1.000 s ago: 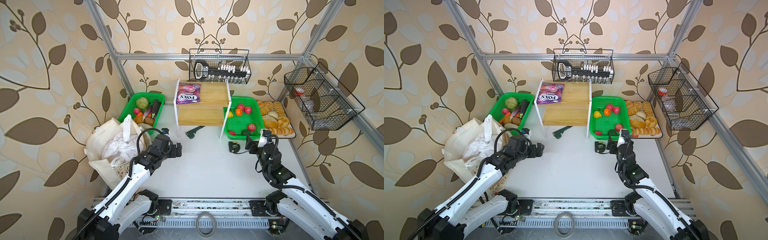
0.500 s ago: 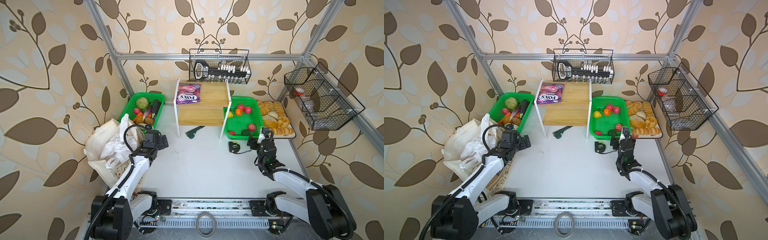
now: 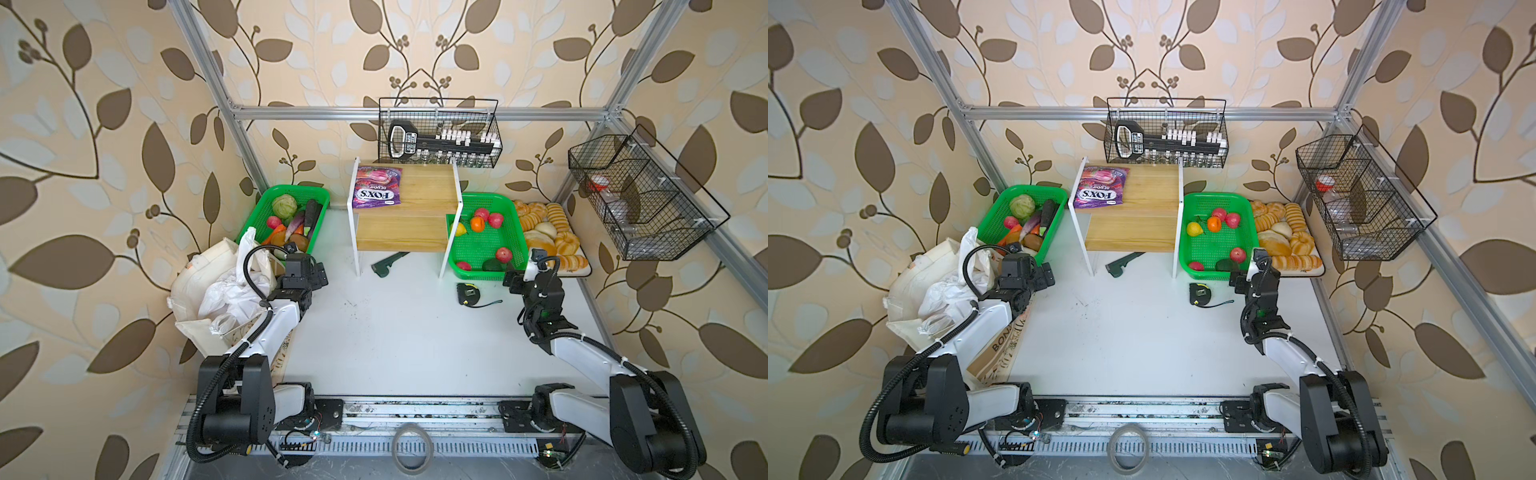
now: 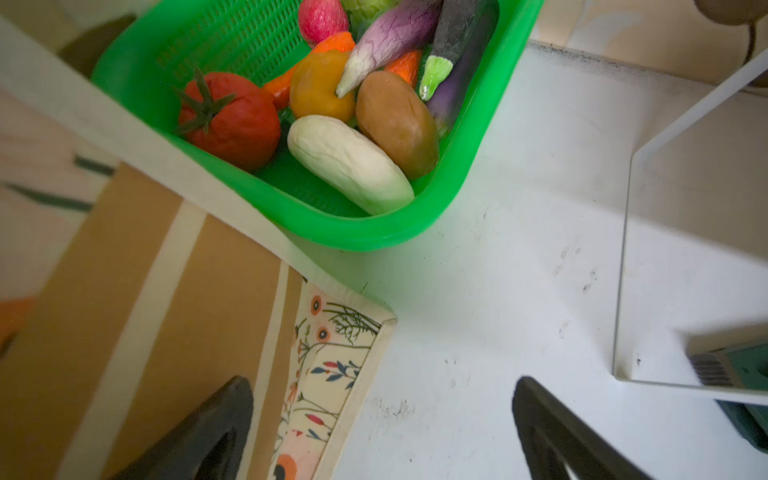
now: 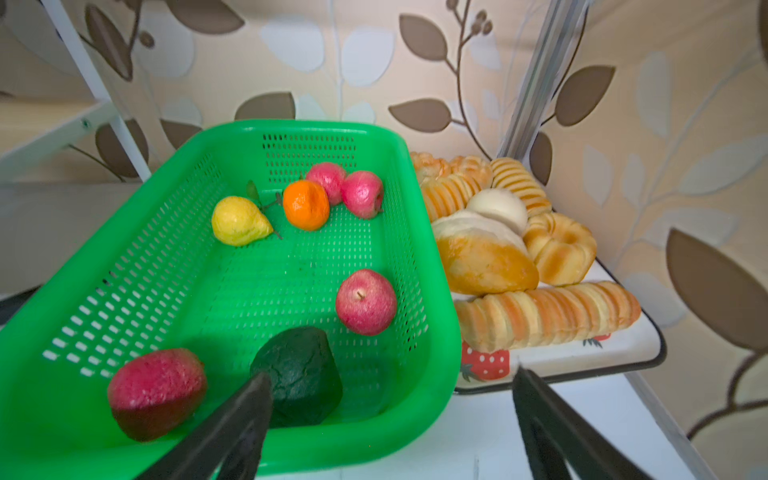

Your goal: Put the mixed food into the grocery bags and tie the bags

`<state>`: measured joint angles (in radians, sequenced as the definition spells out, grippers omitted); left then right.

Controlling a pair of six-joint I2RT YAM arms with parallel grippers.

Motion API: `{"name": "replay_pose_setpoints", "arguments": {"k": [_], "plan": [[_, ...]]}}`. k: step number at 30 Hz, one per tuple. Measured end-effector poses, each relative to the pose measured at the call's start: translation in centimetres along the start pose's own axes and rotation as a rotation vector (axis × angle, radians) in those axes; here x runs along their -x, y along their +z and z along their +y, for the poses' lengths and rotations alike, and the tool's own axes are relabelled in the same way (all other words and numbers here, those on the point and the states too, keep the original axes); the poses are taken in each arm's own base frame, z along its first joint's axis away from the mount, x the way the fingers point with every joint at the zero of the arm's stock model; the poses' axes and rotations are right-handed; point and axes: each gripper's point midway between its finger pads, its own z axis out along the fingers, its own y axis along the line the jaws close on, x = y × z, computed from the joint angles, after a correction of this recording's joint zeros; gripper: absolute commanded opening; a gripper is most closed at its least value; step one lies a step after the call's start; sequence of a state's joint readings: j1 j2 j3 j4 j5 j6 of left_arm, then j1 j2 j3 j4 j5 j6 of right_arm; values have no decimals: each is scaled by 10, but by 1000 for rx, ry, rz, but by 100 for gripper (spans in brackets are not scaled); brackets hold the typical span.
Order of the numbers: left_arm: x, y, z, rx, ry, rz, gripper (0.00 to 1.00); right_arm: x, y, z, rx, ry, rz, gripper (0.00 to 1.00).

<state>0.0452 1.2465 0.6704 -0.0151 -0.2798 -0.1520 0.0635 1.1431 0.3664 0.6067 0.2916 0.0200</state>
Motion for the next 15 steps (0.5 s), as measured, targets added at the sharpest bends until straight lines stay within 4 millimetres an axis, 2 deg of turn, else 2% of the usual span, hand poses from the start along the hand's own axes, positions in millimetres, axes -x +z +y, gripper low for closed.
{"name": "replay_pose_setpoints", "arguments": {"k": [3, 8, 10, 12, 15], "plan": [[1, 6, 1, 3, 21, -28, 99, -15, 0, -5, -2, 21, -1, 90], [-9, 19, -1, -9, 42, -59, 99, -77, -6, 7, 87, -7, 91, 90], [-14, 23, -4, -32, 47, -66, 99, -91, -9, 11, 110, -16, 110, 90], [-17, 25, -9, -61, 44, -78, 99, -91, -11, 12, 117, -16, 99, 90], [-20, 28, -18, -116, 36, -117, 99, -77, -11, 16, 116, -11, 44, 91]]}}
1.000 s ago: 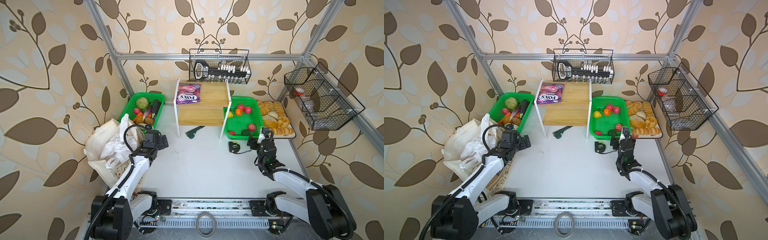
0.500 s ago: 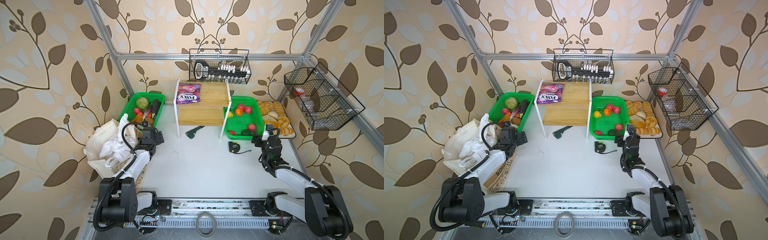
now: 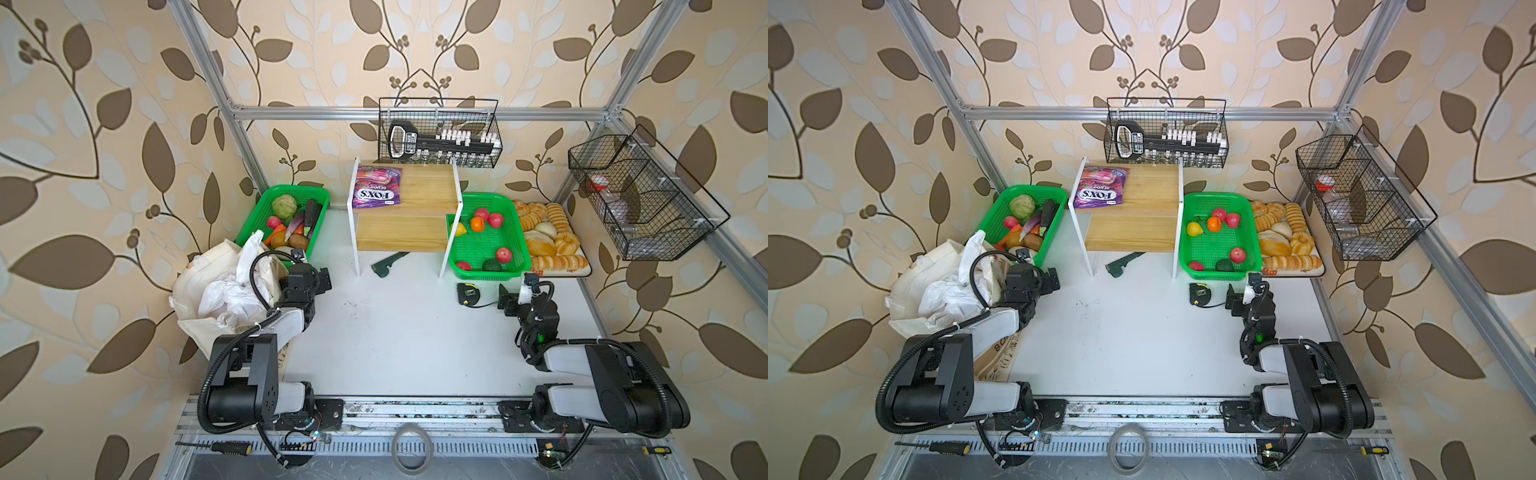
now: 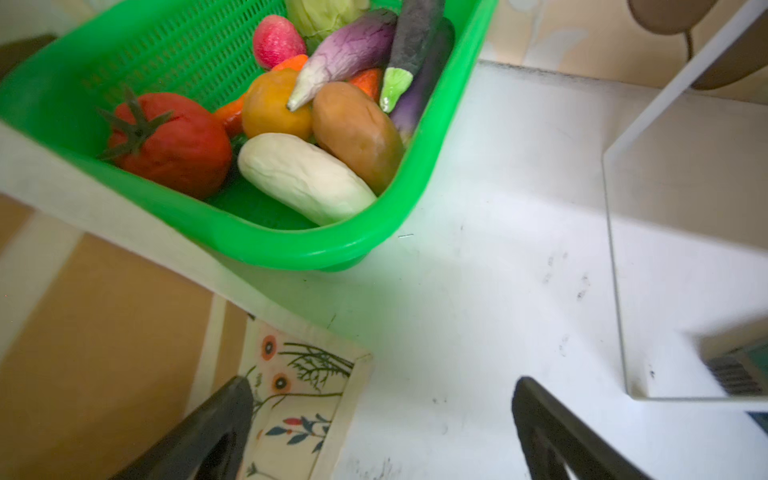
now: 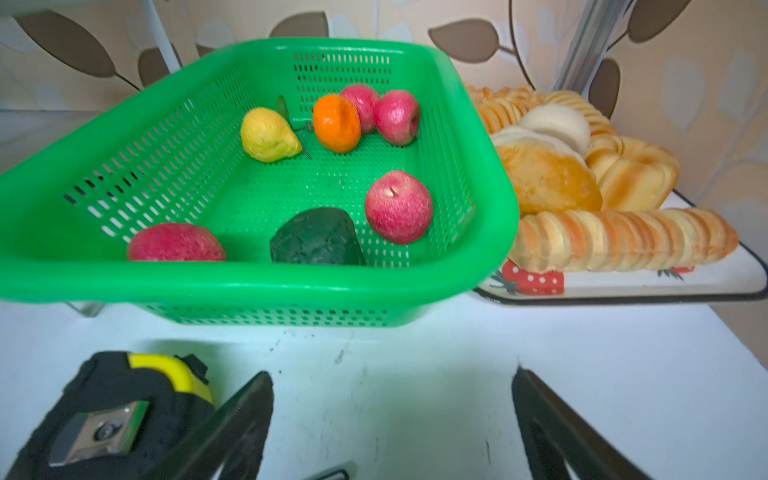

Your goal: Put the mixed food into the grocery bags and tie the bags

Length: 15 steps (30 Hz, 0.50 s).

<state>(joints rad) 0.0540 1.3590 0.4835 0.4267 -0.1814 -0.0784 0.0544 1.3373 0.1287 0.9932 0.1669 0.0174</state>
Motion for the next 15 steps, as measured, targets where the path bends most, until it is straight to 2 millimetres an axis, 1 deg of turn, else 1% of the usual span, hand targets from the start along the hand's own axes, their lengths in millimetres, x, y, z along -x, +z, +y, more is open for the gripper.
{"name": "replay_pose_setpoints", "arguments": {"k": [2, 4, 6, 7, 8, 13, 15], "plan": [[-6, 2, -4, -31, -4, -28, 99, 4, 1, 0, -9, 1, -12, 92], [-16, 6, -7, -56, -5, -58, 99, 7, 2, -4, -32, 9, -19, 93], [-31, 8, -6, -64, -2, -50, 99, 8, 2, -8, -51, 13, -23, 93], [-36, 8, -6, -64, 0, -39, 99, 8, 2, -9, -55, 14, -23, 100], [-37, 8, -6, -66, 0, -35, 99, 8, 2, -10, -60, 17, -24, 100], [-19, 12, -10, -75, -6, -70, 99, 8, 2, -12, -69, 21, -24, 100], [-19, 12, -10, -74, -6, -70, 99, 8, 2, -12, -70, 21, -24, 100]]}}
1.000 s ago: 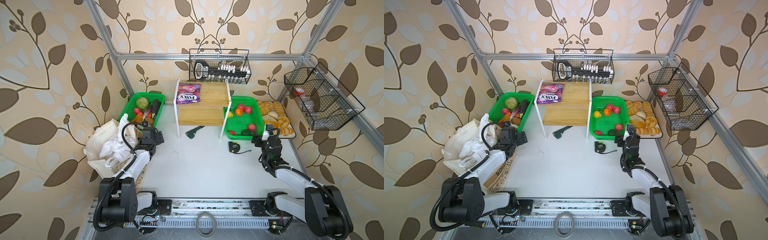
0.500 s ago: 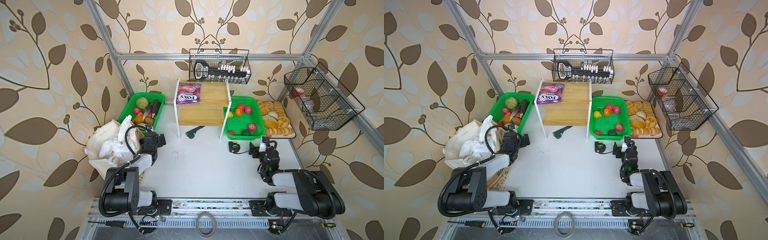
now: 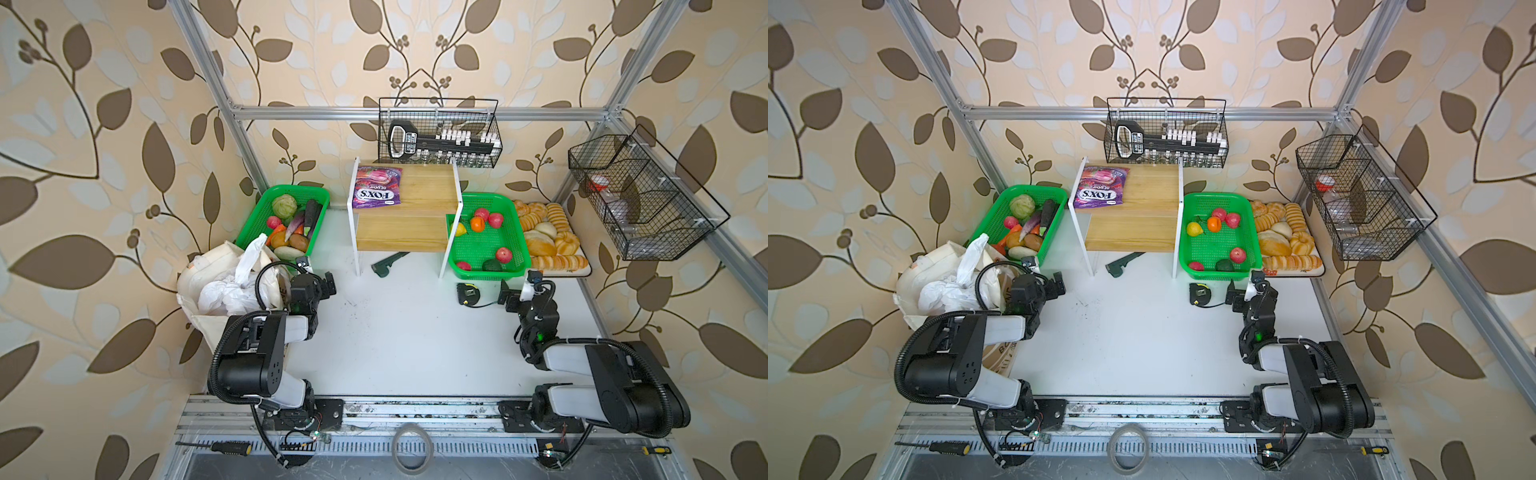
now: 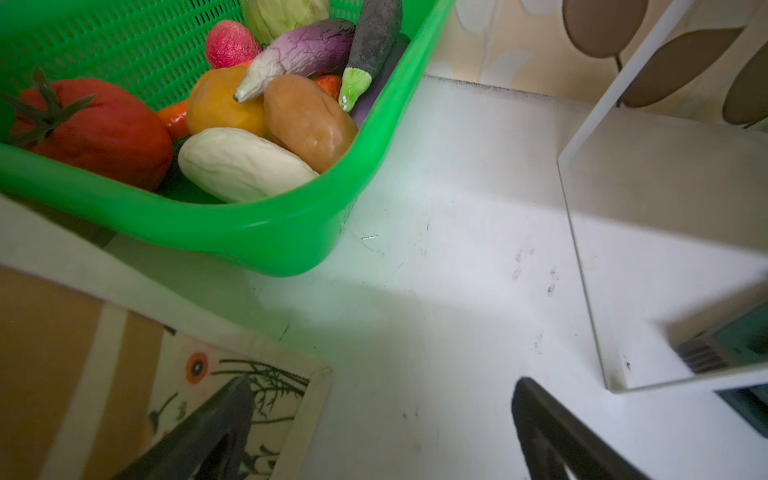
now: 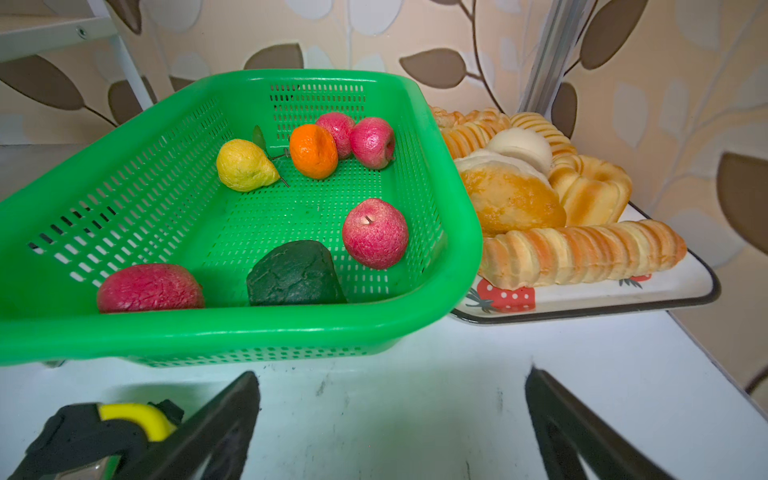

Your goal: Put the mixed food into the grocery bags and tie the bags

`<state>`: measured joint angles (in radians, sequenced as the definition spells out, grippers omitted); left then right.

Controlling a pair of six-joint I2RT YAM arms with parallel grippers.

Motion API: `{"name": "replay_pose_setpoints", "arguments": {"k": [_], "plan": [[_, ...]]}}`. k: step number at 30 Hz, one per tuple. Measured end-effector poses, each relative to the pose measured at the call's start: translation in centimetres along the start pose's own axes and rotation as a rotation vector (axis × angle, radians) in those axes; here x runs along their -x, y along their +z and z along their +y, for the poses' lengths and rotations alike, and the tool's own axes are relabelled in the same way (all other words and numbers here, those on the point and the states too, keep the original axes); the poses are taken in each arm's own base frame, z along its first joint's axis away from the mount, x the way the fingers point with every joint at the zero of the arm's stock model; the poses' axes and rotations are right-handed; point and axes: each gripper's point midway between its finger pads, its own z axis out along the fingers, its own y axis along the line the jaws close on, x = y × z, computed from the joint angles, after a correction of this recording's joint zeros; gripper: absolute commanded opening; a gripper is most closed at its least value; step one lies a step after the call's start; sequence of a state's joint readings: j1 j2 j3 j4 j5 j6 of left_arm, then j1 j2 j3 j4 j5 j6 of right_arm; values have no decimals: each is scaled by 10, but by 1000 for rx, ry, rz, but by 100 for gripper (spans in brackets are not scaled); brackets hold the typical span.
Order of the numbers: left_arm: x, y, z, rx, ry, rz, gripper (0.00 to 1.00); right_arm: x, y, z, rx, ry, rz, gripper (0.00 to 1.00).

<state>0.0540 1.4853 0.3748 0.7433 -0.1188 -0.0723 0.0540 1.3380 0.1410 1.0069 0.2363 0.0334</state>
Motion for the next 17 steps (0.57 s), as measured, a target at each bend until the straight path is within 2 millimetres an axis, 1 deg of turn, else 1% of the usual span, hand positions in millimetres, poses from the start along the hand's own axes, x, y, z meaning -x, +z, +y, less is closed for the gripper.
{"name": "replay_pose_setpoints", "arguments": {"k": [17], "plan": [[-4, 0, 0, 1, 3, 15, 99, 2, 1, 0, 0, 1, -3, 100]]}}
